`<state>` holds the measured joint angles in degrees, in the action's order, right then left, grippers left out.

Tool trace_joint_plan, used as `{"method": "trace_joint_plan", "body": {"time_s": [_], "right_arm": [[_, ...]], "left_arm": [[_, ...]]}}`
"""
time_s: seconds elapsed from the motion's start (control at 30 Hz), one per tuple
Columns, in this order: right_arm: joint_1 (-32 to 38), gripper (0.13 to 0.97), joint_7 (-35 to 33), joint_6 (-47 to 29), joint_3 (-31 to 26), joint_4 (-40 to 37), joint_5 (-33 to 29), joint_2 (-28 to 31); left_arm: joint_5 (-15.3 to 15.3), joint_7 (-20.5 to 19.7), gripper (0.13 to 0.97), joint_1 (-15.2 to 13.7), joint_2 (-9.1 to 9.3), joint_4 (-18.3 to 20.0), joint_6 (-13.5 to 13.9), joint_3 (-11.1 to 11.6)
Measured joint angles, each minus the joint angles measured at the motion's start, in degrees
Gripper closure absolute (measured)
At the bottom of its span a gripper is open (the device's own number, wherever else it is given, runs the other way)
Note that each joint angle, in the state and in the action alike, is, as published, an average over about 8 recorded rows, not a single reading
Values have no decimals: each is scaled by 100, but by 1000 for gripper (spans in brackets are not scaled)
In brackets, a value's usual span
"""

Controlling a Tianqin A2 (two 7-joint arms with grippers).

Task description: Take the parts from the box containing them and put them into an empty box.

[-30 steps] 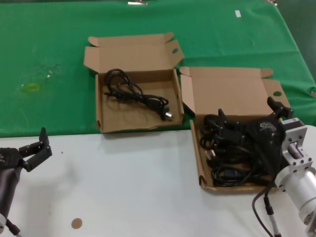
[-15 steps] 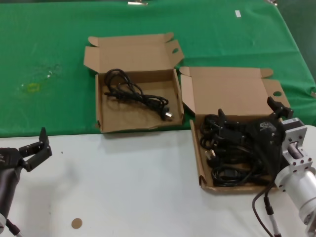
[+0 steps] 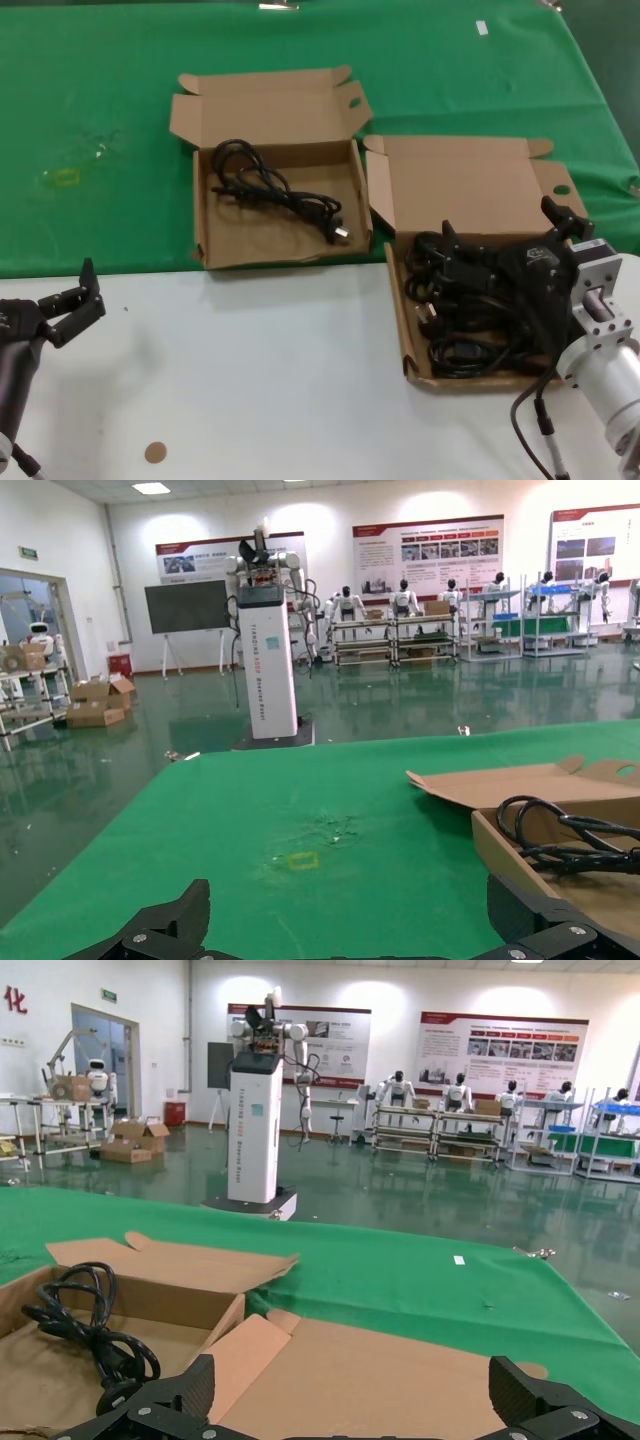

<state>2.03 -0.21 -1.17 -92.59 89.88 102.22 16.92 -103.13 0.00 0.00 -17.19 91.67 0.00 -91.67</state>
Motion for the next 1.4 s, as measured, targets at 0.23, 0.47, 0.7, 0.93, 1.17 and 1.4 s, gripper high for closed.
{"method": "trace_joint_plan", "body": {"time_s": [0.23,0.47,0.7,0.93,1.17,1.4], "right_arm": [[0,129,0,0,0,0,0,0],[0,129,0,0,0,0,0,0],[0,129,0,0,0,0,0,0],[0,129,0,0,0,0,0,0],[0,129,0,0,0,0,0,0],[0,129,0,0,0,0,0,0]], "left_arm": [[0,0,132,0,0,0,0,0],[0,0,132,0,0,0,0,0],[0,0,132,0,0,0,0,0],[0,0,132,0,0,0,0,0],[0,0,132,0,0,0,0,0],[0,0,132,0,0,0,0,0]]}}
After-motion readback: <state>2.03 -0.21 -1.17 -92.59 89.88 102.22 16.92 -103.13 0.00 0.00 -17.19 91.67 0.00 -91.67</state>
